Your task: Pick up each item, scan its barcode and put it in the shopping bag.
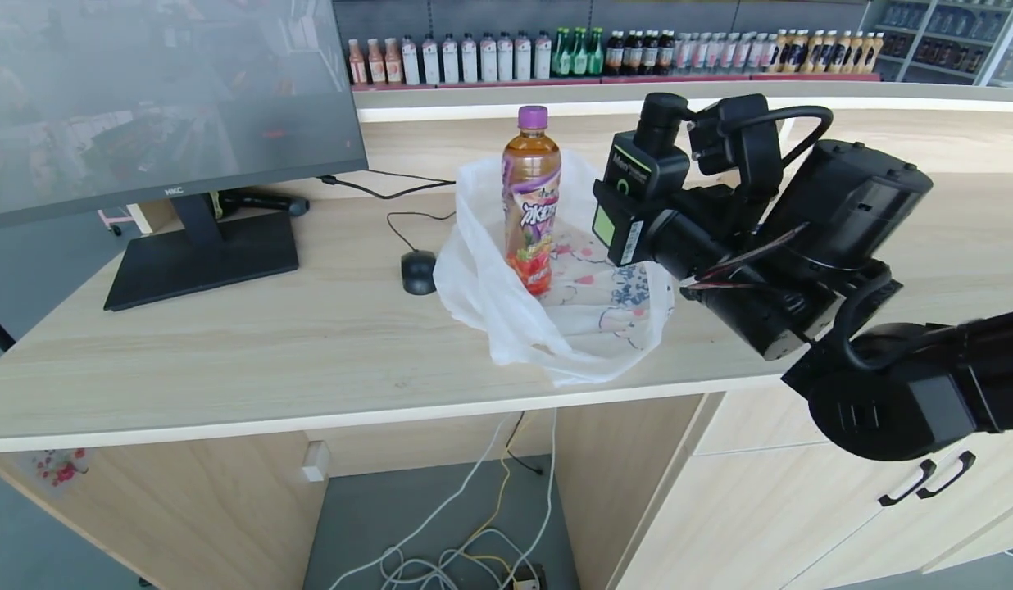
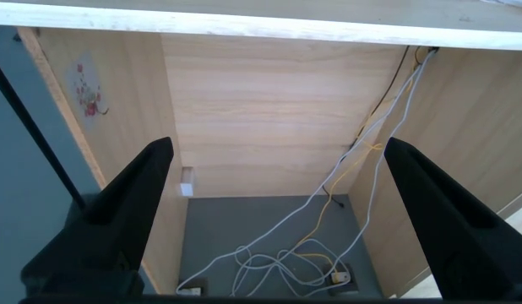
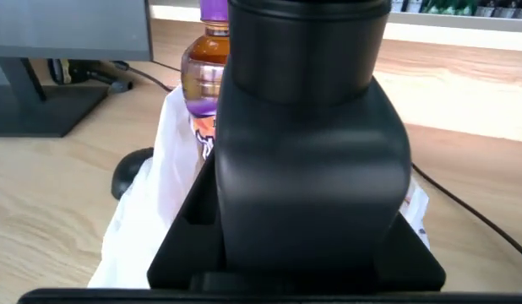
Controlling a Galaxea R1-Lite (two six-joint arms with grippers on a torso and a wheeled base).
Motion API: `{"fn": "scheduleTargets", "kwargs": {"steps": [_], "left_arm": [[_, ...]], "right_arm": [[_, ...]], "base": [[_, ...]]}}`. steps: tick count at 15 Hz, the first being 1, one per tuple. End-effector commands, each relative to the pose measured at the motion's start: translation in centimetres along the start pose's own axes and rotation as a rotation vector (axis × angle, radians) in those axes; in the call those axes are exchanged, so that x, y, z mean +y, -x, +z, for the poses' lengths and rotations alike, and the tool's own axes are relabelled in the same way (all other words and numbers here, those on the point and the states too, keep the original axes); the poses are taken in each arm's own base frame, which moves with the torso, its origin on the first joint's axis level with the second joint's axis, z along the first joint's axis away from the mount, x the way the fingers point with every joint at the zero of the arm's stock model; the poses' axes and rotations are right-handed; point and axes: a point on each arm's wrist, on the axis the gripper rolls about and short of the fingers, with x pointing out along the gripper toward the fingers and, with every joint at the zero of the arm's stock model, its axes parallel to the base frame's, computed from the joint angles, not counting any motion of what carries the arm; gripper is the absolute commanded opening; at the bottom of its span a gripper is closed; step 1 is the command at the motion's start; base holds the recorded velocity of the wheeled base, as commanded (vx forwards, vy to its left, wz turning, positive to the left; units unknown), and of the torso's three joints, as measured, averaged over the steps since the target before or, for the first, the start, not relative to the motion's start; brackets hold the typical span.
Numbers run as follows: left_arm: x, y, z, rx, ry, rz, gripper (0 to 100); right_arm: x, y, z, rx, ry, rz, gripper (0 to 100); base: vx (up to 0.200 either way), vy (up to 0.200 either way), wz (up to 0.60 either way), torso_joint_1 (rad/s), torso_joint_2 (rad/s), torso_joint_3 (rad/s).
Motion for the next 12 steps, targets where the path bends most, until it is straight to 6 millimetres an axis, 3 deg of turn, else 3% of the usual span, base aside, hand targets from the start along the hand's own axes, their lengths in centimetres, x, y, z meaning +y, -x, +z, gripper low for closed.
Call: {"fn": "scheduleTargets", "kwargs": {"steps": [1, 6, 12], "left_arm": [[0.0, 0.0, 0.0, -0.001, 0.000, 0.000, 100], [0.0, 0.0, 0.0, -0.001, 0.000, 0.000, 100], [0.0, 0.0, 0.0, -0.001, 0.000, 0.000, 100]], "right_arm": [[-0.9, -1.6, -1.5, 0.016, 0.011, -0.034, 0], [-1.2, -2.9, -4.1, 0.065, 0.024, -0.043, 0], [-0.8, -5.1, -4.9, 0.055, 0.024, -0.049, 0]], "base": [[0.000, 0.000, 0.00, 0.000, 0.00, 0.000], [0.000, 0.000, 0.00, 0.000, 0.00, 0.000], [0.000, 0.000, 0.00, 0.000, 0.00, 0.000]]}}
